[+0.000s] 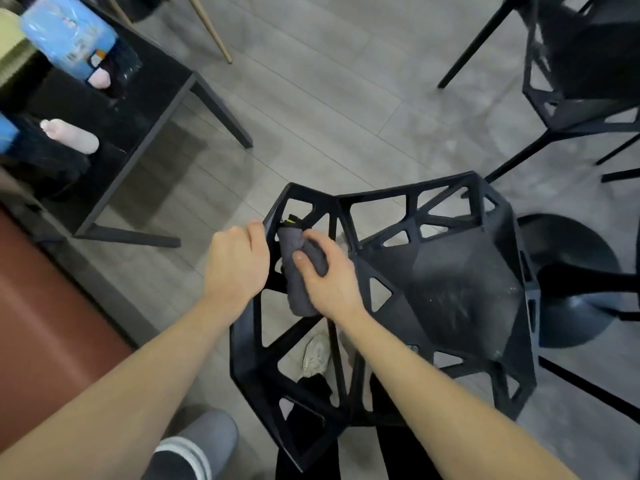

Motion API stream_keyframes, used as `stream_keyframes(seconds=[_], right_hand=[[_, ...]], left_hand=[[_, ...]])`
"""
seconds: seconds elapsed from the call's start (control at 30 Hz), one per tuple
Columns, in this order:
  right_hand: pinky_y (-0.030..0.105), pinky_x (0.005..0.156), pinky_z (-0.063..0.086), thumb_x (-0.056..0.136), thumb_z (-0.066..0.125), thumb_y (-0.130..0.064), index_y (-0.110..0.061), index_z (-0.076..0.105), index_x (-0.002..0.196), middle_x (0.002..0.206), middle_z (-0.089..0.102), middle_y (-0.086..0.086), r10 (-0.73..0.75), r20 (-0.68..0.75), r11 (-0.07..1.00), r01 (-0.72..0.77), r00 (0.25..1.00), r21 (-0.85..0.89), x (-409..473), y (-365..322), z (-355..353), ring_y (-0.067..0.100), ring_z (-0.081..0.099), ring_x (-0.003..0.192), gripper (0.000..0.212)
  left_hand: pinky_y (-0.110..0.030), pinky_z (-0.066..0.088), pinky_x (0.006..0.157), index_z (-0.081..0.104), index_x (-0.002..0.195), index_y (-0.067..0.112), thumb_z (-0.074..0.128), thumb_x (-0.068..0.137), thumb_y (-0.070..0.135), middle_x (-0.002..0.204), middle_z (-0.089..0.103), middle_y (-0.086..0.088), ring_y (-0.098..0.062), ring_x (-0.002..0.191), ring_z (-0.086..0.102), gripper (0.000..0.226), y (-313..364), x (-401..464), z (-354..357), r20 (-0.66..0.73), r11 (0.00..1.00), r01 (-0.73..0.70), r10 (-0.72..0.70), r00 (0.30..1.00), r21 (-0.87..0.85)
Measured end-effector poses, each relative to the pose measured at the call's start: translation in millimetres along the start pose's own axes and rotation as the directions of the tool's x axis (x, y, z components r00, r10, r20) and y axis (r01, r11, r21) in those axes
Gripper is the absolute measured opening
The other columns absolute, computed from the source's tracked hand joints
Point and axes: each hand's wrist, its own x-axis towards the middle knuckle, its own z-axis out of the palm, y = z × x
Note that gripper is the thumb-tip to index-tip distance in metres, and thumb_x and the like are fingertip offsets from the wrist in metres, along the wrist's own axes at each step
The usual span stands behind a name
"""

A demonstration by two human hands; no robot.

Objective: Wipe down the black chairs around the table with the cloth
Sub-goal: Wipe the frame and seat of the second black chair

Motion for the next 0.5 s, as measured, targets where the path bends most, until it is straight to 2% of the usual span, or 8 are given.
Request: stream_keyframes(seconds=[0.07,0.17,0.2,0.27,0.3,0.37,0.43,0.5], right_hand=[[0.015,0.098,0.046,0.101,0.069,-0.031,-0.035,0.068,0.131,0.118,0.068,-0.022,0.005,0.073,0.995,0.002,0.997,-0.095,15,15,-37,-0.002,0.062,0.110,0.030],[0.035,0.107,0.052,0.097,0.070,-0.043,-0.036,0.070,0.131,0.128,0.069,-0.012,0.186,-0.121,0.982,-0.189,0.975,-0.011,38,39,-83,0.011,0.064,0.119,0.035],[0.040,0.109,0.053,0.092,0.073,-0.049,-0.037,0.070,0.129,0.131,0.069,-0.010,0.249,-0.141,0.969,-0.245,0.958,0.046,34,45,-92,0.013,0.064,0.122,0.039],[0.042,0.106,0.057,0.082,0.080,-0.056,-0.039,0.070,0.129,0.135,0.067,-0.009,0.311,-0.090,0.950,-0.307,0.946,0.062,12,60,-95,0.015,0.065,0.123,0.051],[0.042,0.103,0.058,0.078,0.083,-0.056,-0.040,0.069,0.128,0.133,0.067,-0.010,0.331,-0.042,0.943,-0.330,0.943,0.039,-1,69,-91,0.015,0.065,0.121,0.054],[0.042,0.101,0.059,0.078,0.086,-0.050,-0.041,0.069,0.124,0.128,0.068,-0.011,0.372,0.047,0.928,-0.372,0.927,-0.004,-24,79,-78,0.015,0.065,0.118,0.050],[0.040,0.104,0.056,0.087,0.083,-0.041,-0.039,0.068,0.128,0.131,0.066,-0.009,0.394,0.066,0.919,-0.393,0.917,-0.017,-35,97,-60,0.018,0.063,0.122,0.044],[0.036,0.107,0.050,0.094,0.076,-0.041,-0.037,0.064,0.137,0.140,0.063,-0.004,0.423,0.035,0.906,-0.422,0.905,-0.040,-39,112,-39,0.022,0.059,0.131,0.045]], left_hand=[[-0.035,0.035,0.064,0.043,0.064,0.009,0.038,0.114,0.024,0.057,0.047,-0.008,-0.029,0.058,0.046,0.052,6,-3,-2,-0.038,1.000,-0.028,0.028,0.999,-0.013],[-0.032,0.031,0.058,0.047,0.064,0.022,0.040,0.113,0.030,0.059,0.052,-0.005,-0.018,0.055,0.046,0.050,12,-14,-5,-0.128,0.994,-0.100,0.092,0.987,-0.053],[-0.032,0.035,0.062,0.058,0.071,0.023,0.042,0.112,0.031,0.066,0.058,-0.002,-0.016,0.060,0.050,0.044,12,-18,-5,-0.162,0.989,-0.121,0.106,0.981,-0.086],[-0.032,0.049,0.076,0.075,0.108,0.022,0.045,0.111,0.033,0.090,0.072,0.004,-0.012,0.078,0.063,0.032,8,-31,-7,-0.227,0.972,-0.124,0.077,0.971,-0.199],[-0.031,0.053,0.085,0.073,0.124,0.021,0.047,0.111,0.033,0.101,0.073,0.005,-0.010,0.088,0.066,0.031,6,-42,-7,-0.245,0.962,-0.115,0.053,0.968,-0.248],[-0.026,0.049,0.101,0.061,0.143,0.020,0.047,0.113,0.032,0.124,0.070,0.003,-0.007,0.112,0.064,0.035,-2,-74,-6,-0.235,0.956,-0.112,0.047,0.971,-0.271],[-0.015,0.034,0.115,0.045,0.159,0.019,0.046,0.115,0.032,0.153,0.055,0.006,-0.002,0.138,0.049,0.046,-15,-115,2,-0.193,0.965,-0.121,0.076,0.978,-0.231],[-0.003,0.019,0.116,0.029,0.168,0.019,0.043,0.116,0.031,0.166,0.036,0.011,0.011,0.147,0.030,0.056,-30,-154,14,-0.179,0.970,-0.134,0.098,0.979,-0.203]])
